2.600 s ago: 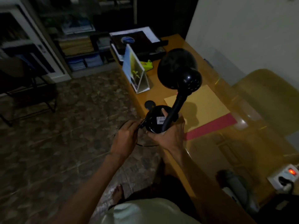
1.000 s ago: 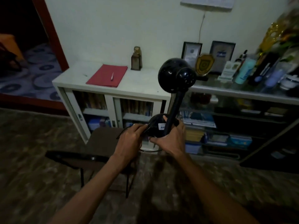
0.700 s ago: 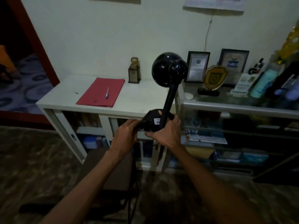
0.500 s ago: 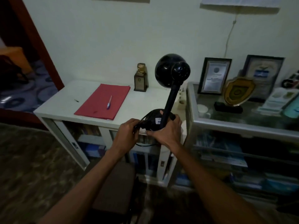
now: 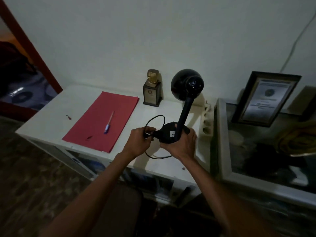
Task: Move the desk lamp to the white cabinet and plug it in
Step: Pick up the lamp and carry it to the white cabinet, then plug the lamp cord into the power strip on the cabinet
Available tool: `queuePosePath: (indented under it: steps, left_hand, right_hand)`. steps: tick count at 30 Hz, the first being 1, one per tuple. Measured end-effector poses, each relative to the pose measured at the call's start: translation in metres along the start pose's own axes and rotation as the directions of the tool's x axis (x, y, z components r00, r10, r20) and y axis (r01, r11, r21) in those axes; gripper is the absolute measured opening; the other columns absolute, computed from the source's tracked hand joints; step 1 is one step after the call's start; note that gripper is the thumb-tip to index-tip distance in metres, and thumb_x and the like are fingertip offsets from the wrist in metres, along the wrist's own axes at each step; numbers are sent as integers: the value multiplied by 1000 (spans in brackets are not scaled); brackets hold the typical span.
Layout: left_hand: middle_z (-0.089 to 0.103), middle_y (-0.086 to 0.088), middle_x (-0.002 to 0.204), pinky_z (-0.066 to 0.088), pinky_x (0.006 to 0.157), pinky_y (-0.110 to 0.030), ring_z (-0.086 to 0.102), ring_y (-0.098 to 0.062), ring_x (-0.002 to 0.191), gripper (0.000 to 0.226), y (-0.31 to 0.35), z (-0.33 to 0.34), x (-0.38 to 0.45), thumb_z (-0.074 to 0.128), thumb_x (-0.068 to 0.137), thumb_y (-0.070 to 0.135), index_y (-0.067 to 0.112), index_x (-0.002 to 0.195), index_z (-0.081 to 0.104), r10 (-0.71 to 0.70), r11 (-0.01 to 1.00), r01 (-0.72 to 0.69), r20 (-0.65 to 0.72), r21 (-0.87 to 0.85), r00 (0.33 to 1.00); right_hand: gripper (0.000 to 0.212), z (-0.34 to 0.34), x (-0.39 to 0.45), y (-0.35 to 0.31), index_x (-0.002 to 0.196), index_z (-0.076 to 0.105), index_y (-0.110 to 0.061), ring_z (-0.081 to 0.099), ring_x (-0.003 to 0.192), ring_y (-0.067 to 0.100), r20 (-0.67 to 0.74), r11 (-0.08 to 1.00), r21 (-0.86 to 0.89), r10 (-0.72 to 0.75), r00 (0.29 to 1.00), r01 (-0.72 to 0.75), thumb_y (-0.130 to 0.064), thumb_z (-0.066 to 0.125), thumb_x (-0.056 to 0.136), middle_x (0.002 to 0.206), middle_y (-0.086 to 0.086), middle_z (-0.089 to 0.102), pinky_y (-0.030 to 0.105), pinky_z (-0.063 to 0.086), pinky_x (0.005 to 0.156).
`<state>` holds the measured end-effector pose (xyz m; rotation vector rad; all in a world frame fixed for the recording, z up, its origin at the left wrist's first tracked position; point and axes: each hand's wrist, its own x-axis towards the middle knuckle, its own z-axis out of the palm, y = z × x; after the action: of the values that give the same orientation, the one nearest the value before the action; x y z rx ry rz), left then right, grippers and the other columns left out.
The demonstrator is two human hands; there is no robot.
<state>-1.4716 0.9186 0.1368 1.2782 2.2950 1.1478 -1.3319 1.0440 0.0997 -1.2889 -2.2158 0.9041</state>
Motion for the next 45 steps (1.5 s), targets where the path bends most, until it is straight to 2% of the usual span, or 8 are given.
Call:
queuePosePath:
  steps: [5, 8, 19, 26, 32, 38, 42, 45]
  left_hand:
    - [78, -3, 91, 60, 76, -25, 73, -11, 78, 20, -17, -5, 58, 70, 85, 3, 20, 94, 78, -162, 976, 194, 270, -96, 949]
    - [78, 5, 75, 56, 60, -17, 72, -5, 70, 33, -26, -10, 85, 68, 86, -2, 28, 77, 80, -244, 882, 390, 452, -264, 858]
    - [77, -14, 105, 59, 84, -26, 73, -21, 95, 28, -60, 12, 114, 70, 87, 4, 11, 113, 72, -275, 654, 628, 641, -421, 716]
    - [75, -12, 112, 56, 93, -32, 72, -19, 99, 33, -70, 17, 106, 69, 88, 5, 11, 120, 69, -235, 605, 621, 633, -498, 738]
    - [72, -18, 116, 57, 91, -31, 70, -26, 104, 35, -63, 15, 90, 71, 85, 3, 10, 119, 70, -218, 558, 599, 596, -574, 773]
    - [75, -14, 109, 59, 82, -27, 72, -27, 100, 36, -26, 8, 59, 71, 84, -1, 9, 118, 70, -169, 589, 493, 499, -640, 850]
    - [79, -4, 94, 58, 74, -21, 73, -16, 90, 33, 7, 14, 42, 75, 80, -5, 15, 106, 74, -148, 649, 397, 404, -649, 903]
    - [78, -8, 100, 58, 87, -33, 73, -21, 96, 33, 25, 26, 29, 73, 83, -3, 11, 112, 72, -118, 733, 311, 337, -605, 934]
  right_hand:
    - [86, 14, 25, 6, 112, 52, -41, 51, 121, 29, -61, 999, 39, 17, 998, -15, -63, 84, 34, 127, 7, 49, 36, 56, 92]
    - [81, 22, 41, 9, 111, 55, -40, 55, 116, 24, -74, 999, 32, -26, 997, 29, -65, 83, 38, 121, 0, 56, 35, 56, 92]
    - [114, 34, 75, 21, 136, 38, -46, 50, 128, 21, -16, 1000, -8, -15, 1000, 15, -70, 83, 35, 137, -3, 41, 36, 58, 94]
    - [124, 30, 73, 29, 148, 33, -34, 34, 146, 23, 59, 999, -47, -7, 998, 10, -77, 81, 42, 155, -1, 33, 43, 45, 111]
    - [108, 16, 45, 31, 153, 27, -31, 25, 149, 26, 37, 1000, -22, 11, 999, -10, -49, 85, 63, 158, 2, 27, 48, 41, 114]
    - [45, -6, 16, 6, 117, 51, -28, 56, 95, -6, -92, 973, 184, 158, 983, -139, -30, 77, 81, 118, -6, 50, 6, 48, 75]
    - [15, -22, 0, -22, 98, 58, -41, 66, 79, -2, 165, 815, 532, 167, 972, -231, -45, 63, 85, 95, -9, 69, 9, 47, 63]
    - [50, -28, -8, -29, 121, 56, -40, 68, 90, -1, 341, 699, 635, 128, 931, -329, -60, 63, 76, 106, -14, 69, 10, 51, 64]
